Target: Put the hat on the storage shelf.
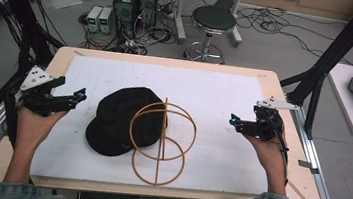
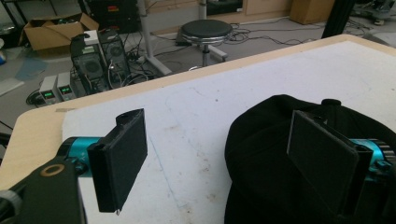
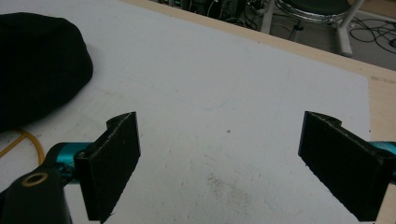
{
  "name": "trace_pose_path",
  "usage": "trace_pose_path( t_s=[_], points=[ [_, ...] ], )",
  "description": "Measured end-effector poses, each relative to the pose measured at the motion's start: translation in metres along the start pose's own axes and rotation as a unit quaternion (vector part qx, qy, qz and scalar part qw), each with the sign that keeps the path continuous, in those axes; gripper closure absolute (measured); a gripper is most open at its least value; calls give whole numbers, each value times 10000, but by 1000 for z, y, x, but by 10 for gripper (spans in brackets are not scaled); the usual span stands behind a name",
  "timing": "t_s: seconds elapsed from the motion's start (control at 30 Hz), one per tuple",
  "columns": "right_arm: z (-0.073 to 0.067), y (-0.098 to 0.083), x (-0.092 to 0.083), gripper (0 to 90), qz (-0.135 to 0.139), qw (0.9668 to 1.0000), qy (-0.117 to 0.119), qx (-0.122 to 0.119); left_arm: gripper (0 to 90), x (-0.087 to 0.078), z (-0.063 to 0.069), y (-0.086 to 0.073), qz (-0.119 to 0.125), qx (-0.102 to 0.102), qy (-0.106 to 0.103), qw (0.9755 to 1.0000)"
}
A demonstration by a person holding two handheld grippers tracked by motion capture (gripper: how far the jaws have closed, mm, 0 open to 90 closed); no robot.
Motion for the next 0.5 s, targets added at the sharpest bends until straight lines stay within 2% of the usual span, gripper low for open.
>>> trace_pose_path(
  t_s=[0.5],
  points=[
    [0, -1, -5, 126, 19, 10000, -21, 0, 203, 7, 5, 3, 22, 96, -65, 9999]
  ],
)
Point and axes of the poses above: each handheld gripper's, and its own axes: x roughly forward along the jaws, y roughly out of its top, z roughly to its right, the point moved 2 cm from there along x, roughly forward along the jaws, and after that the axes turned 10 degrees about -y, right-handed, at the moved point
